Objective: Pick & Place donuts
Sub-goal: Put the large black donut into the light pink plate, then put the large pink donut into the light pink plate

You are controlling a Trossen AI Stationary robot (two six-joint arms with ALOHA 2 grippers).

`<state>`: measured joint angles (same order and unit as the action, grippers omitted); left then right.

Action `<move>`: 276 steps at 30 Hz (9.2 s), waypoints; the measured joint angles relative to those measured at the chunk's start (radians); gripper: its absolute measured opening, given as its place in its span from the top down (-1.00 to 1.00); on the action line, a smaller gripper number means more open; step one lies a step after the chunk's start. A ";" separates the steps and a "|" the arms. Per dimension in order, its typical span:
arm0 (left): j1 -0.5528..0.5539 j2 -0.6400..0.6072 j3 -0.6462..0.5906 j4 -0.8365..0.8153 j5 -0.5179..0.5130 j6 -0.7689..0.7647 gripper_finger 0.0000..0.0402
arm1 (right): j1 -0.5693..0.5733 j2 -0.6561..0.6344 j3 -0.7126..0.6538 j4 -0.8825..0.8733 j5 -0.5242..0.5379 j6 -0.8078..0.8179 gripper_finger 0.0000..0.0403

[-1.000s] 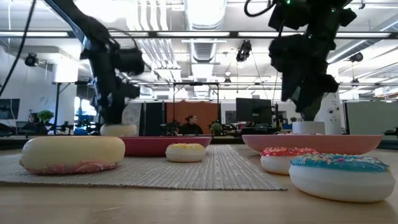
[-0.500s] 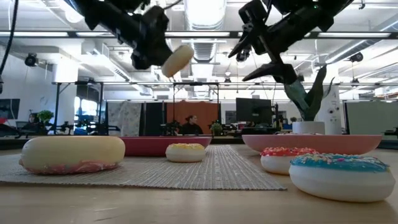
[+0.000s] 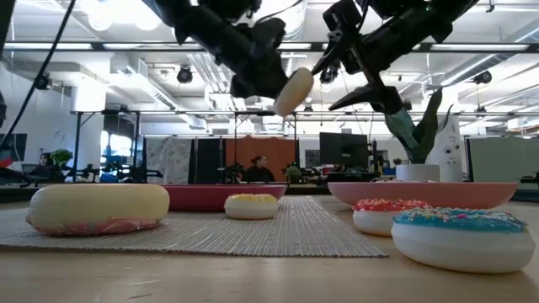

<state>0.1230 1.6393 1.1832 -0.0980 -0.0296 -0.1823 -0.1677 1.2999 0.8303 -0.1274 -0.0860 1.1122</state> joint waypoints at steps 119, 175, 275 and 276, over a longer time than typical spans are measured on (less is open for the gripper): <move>-0.061 -0.106 -0.026 -0.414 0.028 -0.020 0.14 | 0.244 -0.068 -0.194 -0.491 -0.093 0.066 -0.01; -0.743 0.068 -0.303 -0.144 -0.162 0.012 0.23 | 0.268 -0.074 -0.060 -0.624 0.063 -0.256 -0.01; 0.037 -0.013 0.106 -0.099 0.489 -0.242 0.46 | 0.224 0.118 0.321 -0.433 0.189 -1.235 0.69; 0.037 -0.016 0.106 -0.117 0.461 -0.240 0.39 | 0.223 0.118 0.321 -0.465 0.167 -1.204 0.74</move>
<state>0.1600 1.6233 1.2888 -0.2153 0.4311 -0.4228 0.0554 1.4178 1.1515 -0.5921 0.0812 -0.0919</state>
